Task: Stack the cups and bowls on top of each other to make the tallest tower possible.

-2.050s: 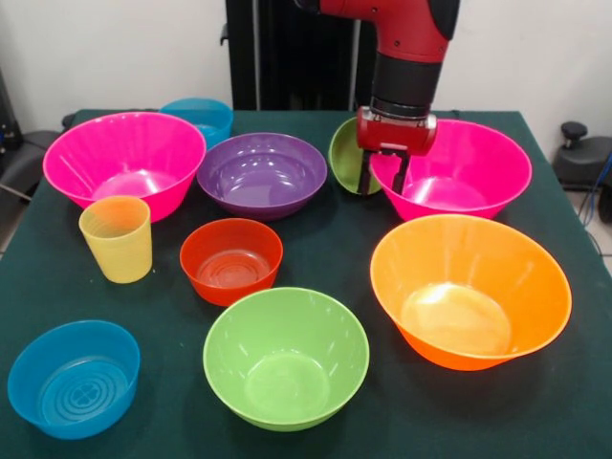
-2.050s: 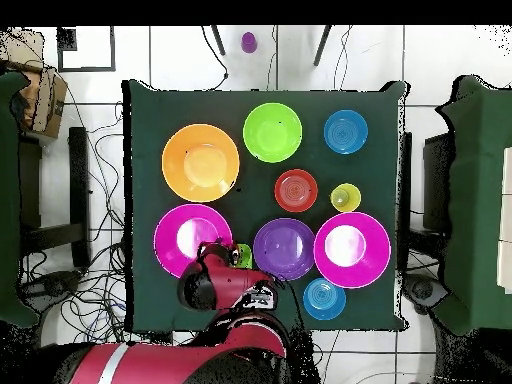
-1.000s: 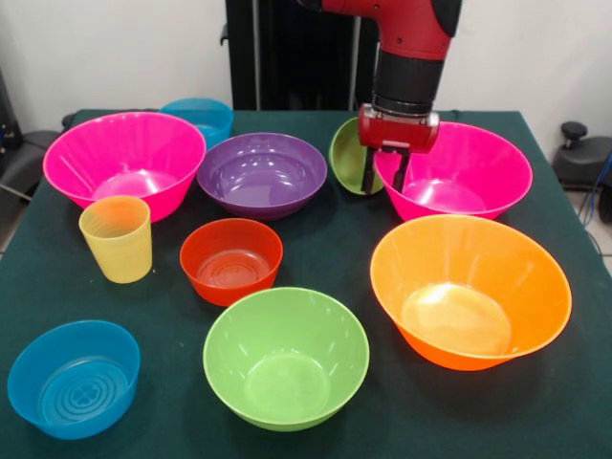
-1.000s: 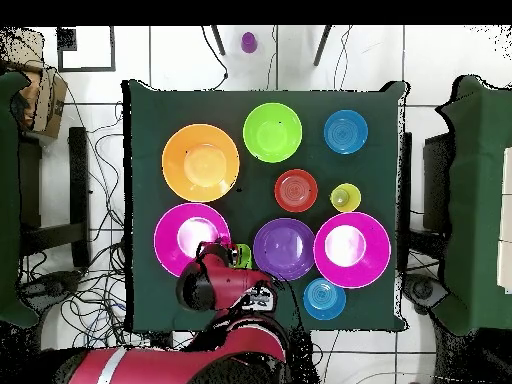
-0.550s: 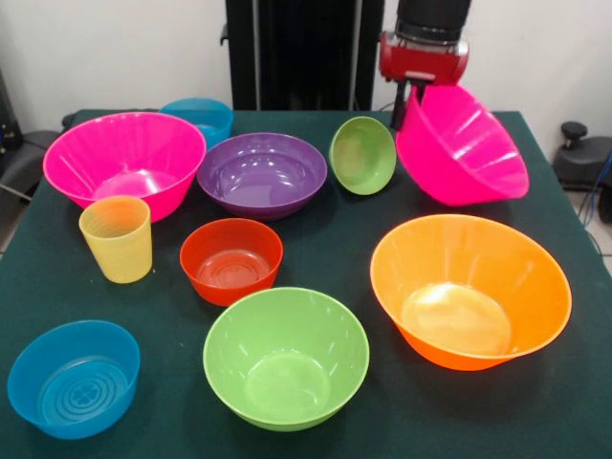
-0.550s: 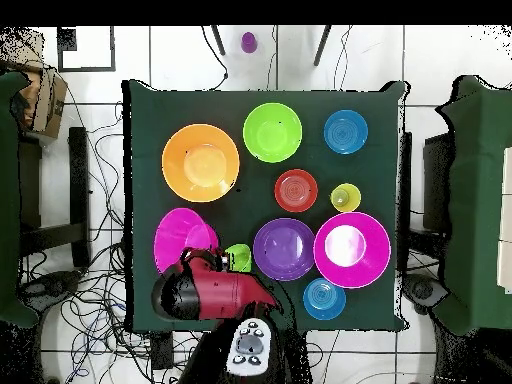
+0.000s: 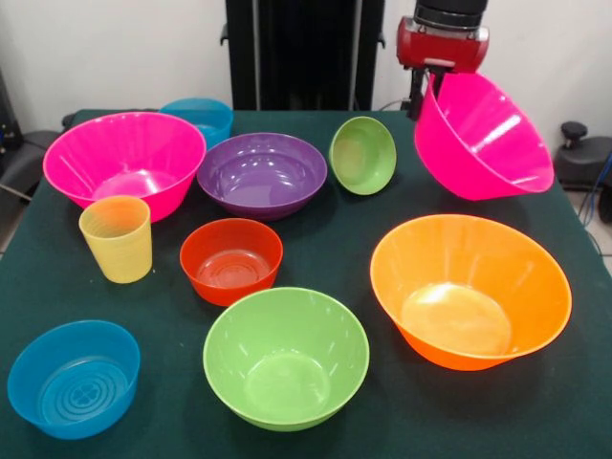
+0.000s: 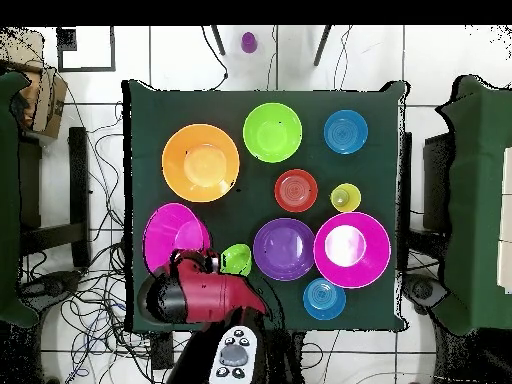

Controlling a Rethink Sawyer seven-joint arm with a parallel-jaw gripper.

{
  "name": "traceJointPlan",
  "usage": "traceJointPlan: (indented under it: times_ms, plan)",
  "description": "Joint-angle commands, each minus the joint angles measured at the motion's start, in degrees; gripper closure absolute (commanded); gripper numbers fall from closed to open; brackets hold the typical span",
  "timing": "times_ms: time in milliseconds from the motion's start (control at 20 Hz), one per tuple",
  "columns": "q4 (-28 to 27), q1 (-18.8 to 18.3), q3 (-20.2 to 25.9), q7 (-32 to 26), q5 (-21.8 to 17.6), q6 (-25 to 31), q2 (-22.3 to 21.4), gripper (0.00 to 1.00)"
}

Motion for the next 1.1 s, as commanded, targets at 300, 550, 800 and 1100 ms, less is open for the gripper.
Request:
traceJointPlan:
  times_ms: [300, 550, 800, 1100]
  plan:
    - [-1.2, 0.5, 2.0, 9.8, 3.3, 6.7, -0.1, 1.0]
    - [-2.6, -0.3, 1.4, 8.1, 3.5, 17.6, -7.2, 1.0]
    - [-3.3, -1.1, 0.6, 6.9, 3.8, 32.7, -18.8, 1.0]
    - [-8.0, -0.6, -3.0, 7.7, 2.6, 45.5, -26.3, 1.0]
